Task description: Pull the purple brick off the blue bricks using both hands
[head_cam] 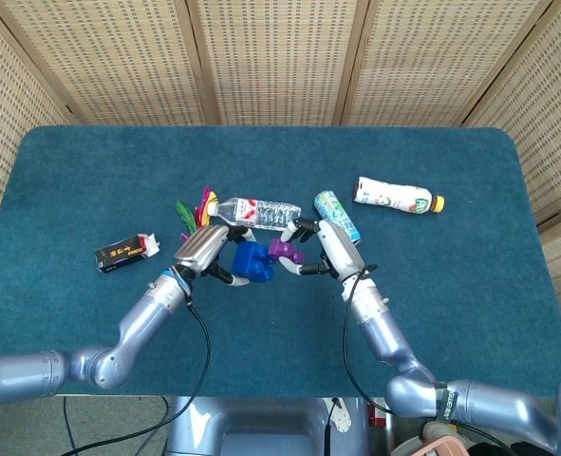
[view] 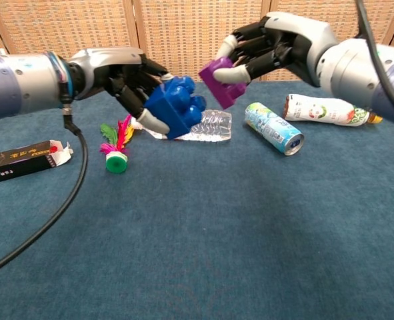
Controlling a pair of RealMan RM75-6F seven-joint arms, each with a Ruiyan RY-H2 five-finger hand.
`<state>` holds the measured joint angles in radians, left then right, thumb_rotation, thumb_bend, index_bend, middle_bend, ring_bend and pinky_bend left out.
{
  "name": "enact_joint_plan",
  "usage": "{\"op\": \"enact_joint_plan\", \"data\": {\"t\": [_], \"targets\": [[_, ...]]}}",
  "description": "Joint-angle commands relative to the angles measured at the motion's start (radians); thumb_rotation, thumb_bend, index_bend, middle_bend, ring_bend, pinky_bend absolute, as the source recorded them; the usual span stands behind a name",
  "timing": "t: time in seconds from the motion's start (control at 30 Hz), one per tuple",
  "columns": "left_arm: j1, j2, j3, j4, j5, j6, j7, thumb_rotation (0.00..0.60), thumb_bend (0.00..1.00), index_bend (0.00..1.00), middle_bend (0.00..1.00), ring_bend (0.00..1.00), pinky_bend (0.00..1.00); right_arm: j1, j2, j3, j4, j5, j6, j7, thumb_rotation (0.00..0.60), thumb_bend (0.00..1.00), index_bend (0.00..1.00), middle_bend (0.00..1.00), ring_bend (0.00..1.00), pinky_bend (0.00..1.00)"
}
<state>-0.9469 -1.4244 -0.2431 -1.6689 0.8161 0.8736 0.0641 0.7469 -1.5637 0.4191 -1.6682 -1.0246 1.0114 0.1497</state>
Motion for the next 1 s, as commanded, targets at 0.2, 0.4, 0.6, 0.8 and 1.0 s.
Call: {"op": "enact_joint_plan", "data": {"t": [0.2,0.4,0.6,0.8,1.0], "targets": [[0.071,0.101,0.045,0.01,0.077,-0.019,-0.037,0.6,0.14,0.56,0.51,0.34,0.25,-0.031,0.082,-0.01,0.006,-0.013,-0.012,0.004,0.6,0.31,0.6,0.63,0.41,0.41],[0.132,0.147,0.111,0.094,0.209,0.031,-0.01,0.6,0.13,0.55,0.51,0.34,0.24,-0.051,0.119,-0.125,0.088,-0.11,-0.024,-0.091,0.6,0.31,0.6,0.63,0.41,0.41],[0.176,0.064,0.181,0.267,0.365,0.107,0.04,0.6,0.13,0.56,0.51,0.34,0.23,-0.06,0.063,-0.263,0.249,-0.268,-0.001,-0.206,0.6,0.31,0.6,0.63,0.41,0.42],[0.185,0.013,0.19,0.334,0.39,0.089,0.039,0.6,0.11,0.46,0.41,0.3,0.19,-0.066,0.037,-0.29,0.306,-0.301,0.002,-0.219,0.6,0.19,0.43,0.47,0.33,0.36],[0.193,0.007,0.168,0.345,0.424,0.073,-0.065,0.6,0.0,0.0,0.0,0.0,0.01,-0.078,0.064,-0.285,0.27,-0.293,0.01,-0.237,0.6,0.0,0.07,0.06,0.01,0.16]]}}
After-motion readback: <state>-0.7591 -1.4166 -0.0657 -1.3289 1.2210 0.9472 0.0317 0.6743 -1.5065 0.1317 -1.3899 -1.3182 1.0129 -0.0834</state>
